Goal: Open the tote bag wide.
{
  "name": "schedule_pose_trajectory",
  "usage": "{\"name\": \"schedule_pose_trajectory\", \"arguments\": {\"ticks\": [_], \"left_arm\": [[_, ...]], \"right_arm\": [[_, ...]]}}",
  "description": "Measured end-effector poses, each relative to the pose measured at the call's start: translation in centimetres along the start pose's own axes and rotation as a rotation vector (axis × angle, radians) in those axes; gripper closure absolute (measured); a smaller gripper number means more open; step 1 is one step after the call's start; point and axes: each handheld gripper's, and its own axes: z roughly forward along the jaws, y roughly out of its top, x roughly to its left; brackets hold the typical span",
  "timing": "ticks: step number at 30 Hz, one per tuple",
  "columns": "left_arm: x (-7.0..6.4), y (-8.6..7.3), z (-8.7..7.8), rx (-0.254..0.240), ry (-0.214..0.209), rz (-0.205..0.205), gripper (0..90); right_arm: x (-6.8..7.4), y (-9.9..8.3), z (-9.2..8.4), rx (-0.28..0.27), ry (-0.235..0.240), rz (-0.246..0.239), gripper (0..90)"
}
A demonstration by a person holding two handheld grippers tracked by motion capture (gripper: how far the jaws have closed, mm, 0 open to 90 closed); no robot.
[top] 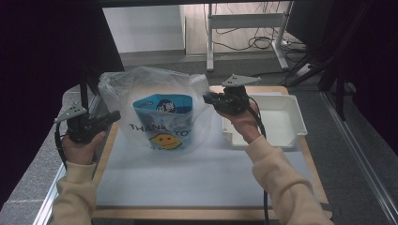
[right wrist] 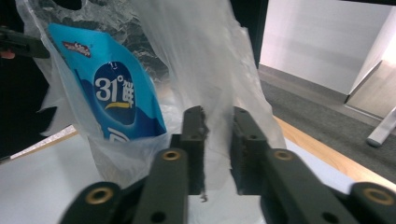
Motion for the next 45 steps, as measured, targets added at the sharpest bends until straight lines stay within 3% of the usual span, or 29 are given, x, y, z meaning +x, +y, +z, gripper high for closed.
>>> {"name": "schedule_pose_trajectory", "arguments": {"ticks": [6, 13, 20, 45], "left_arm": [[-0.1, 0.0, 0.1, 0.005, 0.000, 0.007, 89.6], [-0.2, -0.3, 0.1, 0.015, 0.002, 0.012, 89.7], [0.0, -1.2, 0.2, 0.048, 0.013, 0.002, 89.8], [0.2, -3.9, 0.0, 0.127, -0.001, -0.035, 89.8]], "right_arm": [[-0.2, -0.5, -0.3, -0.004, 0.008, 0.013, 88.3], [0.0, -1.8, -0.6, -0.022, -0.013, 0.042, 88.8], [0.4, -3.4, -0.3, -0.021, -0.023, 0.033, 88.8], [1.2, -6.5, 0.8, -0.011, 0.001, 0.070, 88.9]]}}
